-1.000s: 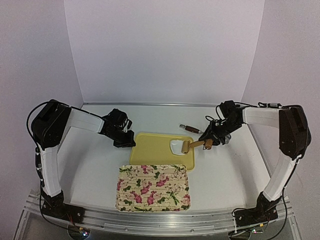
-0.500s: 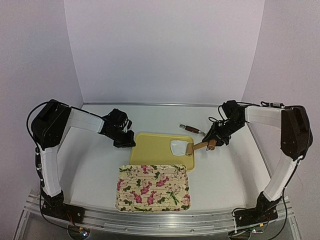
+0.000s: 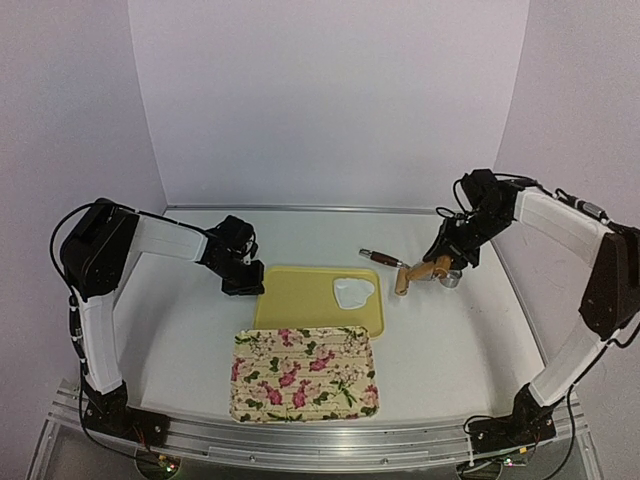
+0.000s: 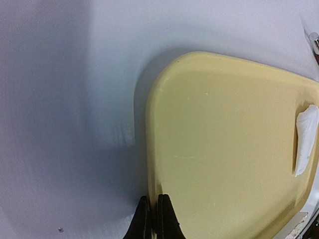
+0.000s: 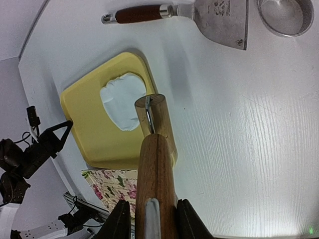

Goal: Roll out the dumpling wrappers from the dough

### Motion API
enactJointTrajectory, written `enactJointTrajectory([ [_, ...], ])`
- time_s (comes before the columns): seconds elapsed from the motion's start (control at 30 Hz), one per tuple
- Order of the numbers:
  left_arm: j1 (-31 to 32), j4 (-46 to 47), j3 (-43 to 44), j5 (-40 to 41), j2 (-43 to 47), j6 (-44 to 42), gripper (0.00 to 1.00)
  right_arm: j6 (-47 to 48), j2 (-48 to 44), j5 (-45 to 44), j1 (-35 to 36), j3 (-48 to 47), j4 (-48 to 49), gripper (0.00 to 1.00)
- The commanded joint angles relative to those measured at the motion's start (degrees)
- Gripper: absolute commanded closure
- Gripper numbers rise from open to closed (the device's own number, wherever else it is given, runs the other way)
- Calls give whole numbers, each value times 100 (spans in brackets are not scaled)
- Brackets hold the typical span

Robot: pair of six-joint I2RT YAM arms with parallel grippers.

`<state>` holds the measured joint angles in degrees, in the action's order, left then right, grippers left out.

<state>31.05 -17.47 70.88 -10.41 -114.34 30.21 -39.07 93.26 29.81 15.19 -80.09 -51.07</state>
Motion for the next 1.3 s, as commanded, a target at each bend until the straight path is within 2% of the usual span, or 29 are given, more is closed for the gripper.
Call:
enactJointTrajectory([
  [0.0, -125, -491, -125, 552, 227, 162, 100, -289, -707, -302, -166, 471, 198, 100],
  [0.23, -125, -335, -258, 420, 380, 156, 100, -796, -1292, 469, -472, 2182, 2002, 100],
  [0.33, -124, -310, -252, 337, 374, 130, 96, -966, -1359, 700, -487, 2747, 2572, 100],
  [0.5, -125, -297, -192, 260, 371, 7, 87, -1055, -1383, 390, -535, 3312, 2675, 100],
  [0.6, -125, -332, -133, 234, 371, -25, 81, -1292, -1437, -41, -535, 3702, 2620, 90],
  [0.77, -125, -362, -101, 223, 435, -24, 75, -1698, -1468, -645, -535, 4413, 2567, 68],
  [0.93, -125, -365, -187, 224, 545, 5, 72, -1642, -1496, -1154, -538, 4619, 2567, 50],
  [1.27, -125, -294, -494, 231, 731, 96, 71, -1244, -1518, -1424, -535, 4809, 2548, 35],
])
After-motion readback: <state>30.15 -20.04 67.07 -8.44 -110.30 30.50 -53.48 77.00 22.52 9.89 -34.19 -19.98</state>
